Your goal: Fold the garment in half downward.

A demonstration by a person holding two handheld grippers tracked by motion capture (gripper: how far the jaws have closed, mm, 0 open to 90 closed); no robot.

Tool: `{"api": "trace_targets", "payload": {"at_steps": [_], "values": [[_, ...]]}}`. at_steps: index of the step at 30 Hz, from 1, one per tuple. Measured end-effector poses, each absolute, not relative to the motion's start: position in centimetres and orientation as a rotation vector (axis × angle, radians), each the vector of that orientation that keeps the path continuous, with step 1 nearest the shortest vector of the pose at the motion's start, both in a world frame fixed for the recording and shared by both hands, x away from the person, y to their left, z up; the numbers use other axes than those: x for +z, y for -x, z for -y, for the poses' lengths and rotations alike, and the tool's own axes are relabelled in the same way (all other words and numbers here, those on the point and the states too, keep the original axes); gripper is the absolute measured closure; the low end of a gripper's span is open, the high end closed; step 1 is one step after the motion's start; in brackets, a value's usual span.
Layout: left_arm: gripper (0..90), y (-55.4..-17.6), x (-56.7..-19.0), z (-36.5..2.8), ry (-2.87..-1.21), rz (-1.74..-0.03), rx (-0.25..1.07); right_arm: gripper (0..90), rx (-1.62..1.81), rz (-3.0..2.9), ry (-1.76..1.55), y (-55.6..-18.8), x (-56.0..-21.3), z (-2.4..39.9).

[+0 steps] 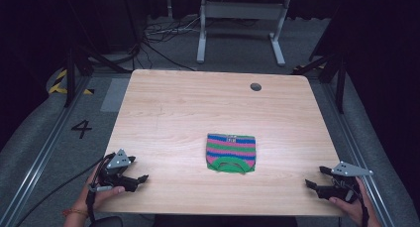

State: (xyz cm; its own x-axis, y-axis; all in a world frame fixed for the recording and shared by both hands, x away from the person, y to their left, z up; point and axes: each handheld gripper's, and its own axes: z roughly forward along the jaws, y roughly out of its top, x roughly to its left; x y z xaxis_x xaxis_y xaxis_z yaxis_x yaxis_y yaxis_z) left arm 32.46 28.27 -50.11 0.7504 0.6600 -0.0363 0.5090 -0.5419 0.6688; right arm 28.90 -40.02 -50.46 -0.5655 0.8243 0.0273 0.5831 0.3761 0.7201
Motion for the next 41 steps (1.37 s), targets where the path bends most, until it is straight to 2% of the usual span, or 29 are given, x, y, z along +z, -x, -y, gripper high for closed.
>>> {"api": "trace_targets", "payload": {"at_steps": [41], "values": [[11.6, -32.44, -50.15, -27.99, -2.259, -0.922, 0.307, 18.4, 1.001, -2.305, -1.234, -28.92, -50.47, 40.03]]}}
